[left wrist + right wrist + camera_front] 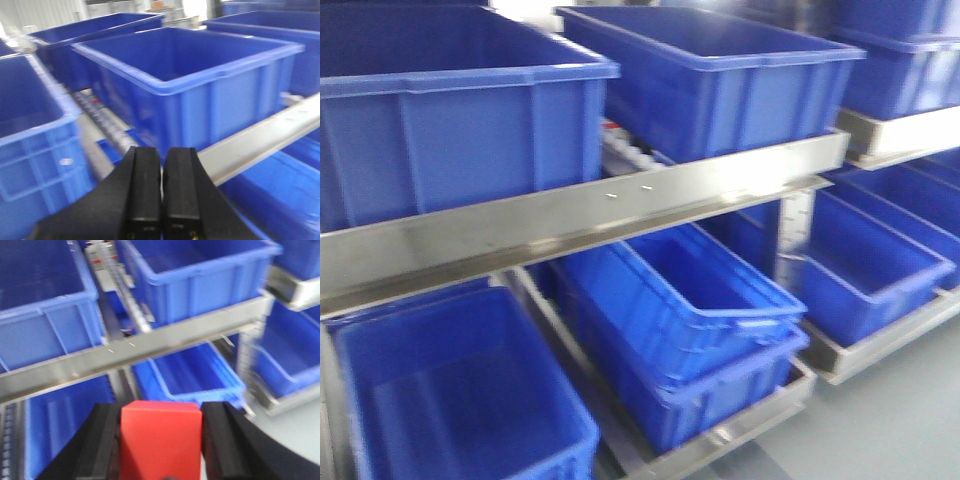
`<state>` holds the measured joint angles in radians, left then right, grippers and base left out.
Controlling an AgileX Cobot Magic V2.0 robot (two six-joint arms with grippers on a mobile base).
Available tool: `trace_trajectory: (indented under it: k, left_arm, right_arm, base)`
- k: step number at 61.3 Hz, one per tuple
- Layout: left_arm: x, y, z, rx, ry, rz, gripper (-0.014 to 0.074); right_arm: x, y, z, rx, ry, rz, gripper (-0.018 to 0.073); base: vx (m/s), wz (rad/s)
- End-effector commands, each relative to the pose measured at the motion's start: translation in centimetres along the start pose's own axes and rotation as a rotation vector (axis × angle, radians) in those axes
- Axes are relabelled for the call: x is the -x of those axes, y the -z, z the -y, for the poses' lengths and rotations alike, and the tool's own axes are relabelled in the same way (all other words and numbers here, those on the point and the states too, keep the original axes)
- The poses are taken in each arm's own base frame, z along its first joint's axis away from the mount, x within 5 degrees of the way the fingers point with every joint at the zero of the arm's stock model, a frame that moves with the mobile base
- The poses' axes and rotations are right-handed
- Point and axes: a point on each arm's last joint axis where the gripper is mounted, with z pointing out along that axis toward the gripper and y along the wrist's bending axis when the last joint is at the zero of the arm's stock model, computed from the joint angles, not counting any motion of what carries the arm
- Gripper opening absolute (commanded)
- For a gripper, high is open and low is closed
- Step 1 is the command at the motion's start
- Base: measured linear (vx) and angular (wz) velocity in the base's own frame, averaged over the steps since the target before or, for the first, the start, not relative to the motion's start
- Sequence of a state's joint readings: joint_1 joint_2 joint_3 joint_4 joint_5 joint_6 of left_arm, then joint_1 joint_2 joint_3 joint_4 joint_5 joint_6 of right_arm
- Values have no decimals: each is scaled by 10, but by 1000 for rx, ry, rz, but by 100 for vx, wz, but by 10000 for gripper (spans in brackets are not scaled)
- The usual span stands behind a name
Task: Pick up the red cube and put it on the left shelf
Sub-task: 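Move the right gripper over the blue crate and lower the cube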
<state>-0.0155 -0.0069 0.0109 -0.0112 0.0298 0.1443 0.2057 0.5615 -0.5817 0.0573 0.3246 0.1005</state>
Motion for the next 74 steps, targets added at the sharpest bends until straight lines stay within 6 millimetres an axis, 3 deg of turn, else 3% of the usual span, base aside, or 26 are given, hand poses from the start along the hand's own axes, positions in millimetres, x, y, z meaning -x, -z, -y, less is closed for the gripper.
trace_trajectory:
  k: [1, 42, 74]
  left_arm:
    - [0, -1, 0, 4, 5, 62, 106]
    - [0, -1, 0, 4, 5, 62, 106]
    - [0, -1, 0, 4, 5, 62, 106]
  right_arm:
    - [17, 3, -1, 5, 12, 110, 67]
    - [17, 3, -1, 5, 12, 110, 67]
    - [17, 3, -1, 5, 12, 110, 67]
  base:
    - [38, 72]
    - [28, 60]
    - [8, 20]
